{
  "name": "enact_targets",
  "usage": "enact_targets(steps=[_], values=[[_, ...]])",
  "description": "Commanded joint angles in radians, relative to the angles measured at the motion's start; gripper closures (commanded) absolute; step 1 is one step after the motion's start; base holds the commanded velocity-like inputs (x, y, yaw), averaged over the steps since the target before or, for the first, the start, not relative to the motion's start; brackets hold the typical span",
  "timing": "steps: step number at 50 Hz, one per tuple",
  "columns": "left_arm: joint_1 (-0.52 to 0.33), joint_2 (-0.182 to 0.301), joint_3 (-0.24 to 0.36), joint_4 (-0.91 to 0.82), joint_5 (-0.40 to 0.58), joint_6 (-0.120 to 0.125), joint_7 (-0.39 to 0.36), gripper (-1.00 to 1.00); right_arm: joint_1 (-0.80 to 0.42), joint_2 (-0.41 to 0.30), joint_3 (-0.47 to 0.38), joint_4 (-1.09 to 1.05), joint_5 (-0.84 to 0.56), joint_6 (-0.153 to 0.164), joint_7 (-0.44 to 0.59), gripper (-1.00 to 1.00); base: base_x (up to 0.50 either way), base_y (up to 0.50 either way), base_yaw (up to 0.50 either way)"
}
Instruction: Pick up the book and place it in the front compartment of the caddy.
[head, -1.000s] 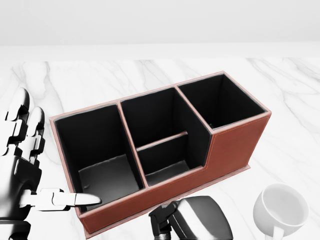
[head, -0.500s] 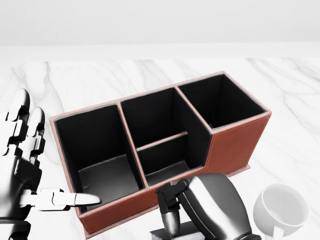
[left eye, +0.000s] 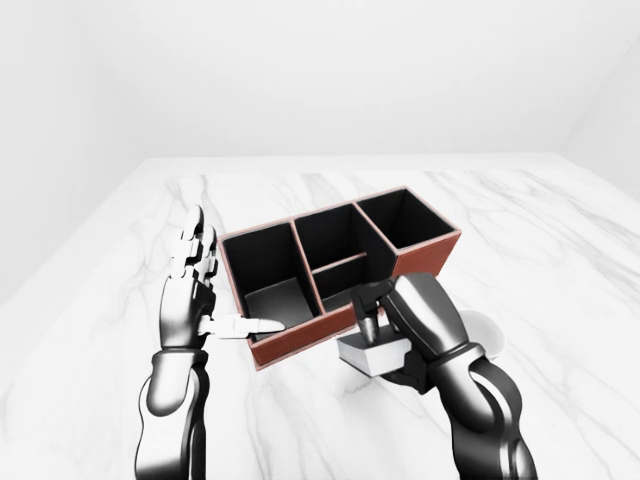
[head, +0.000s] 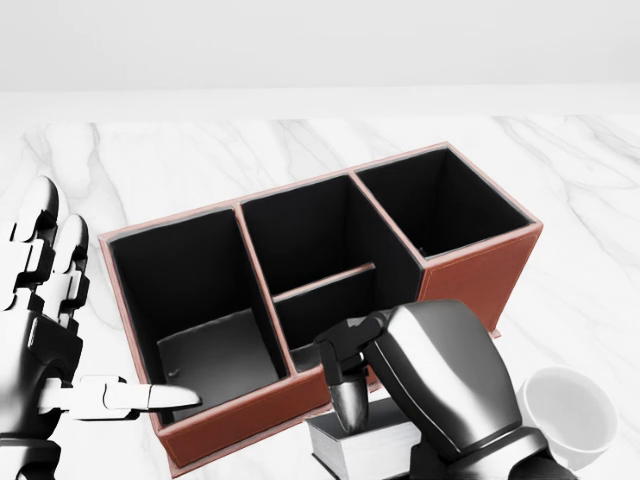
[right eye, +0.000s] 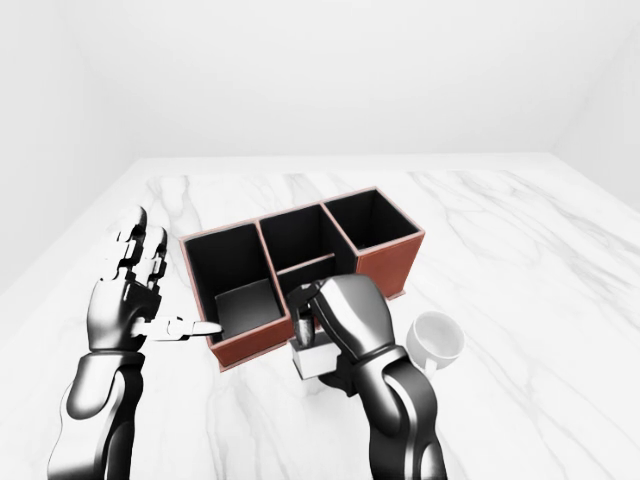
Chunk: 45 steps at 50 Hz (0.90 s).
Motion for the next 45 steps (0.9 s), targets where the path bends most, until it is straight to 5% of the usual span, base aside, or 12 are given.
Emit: enact_targets(steps=[1,45], values=[[-0.001,0.001,0.000,0.002,0.001,0.000,-0.001,-1.00,-0.097,0.026,-0.039,-0.015,-0.033,0.000,0.045,1.00,0.00,0.00,0.00],[0.000,0.000,-0.002,-0.001,0.003,0.000,-0.004,-1.00,-0.338,0.054,-0.088,0.142,-0.052,0.000,0.075,1.00,0.00,0.00,0.00]])
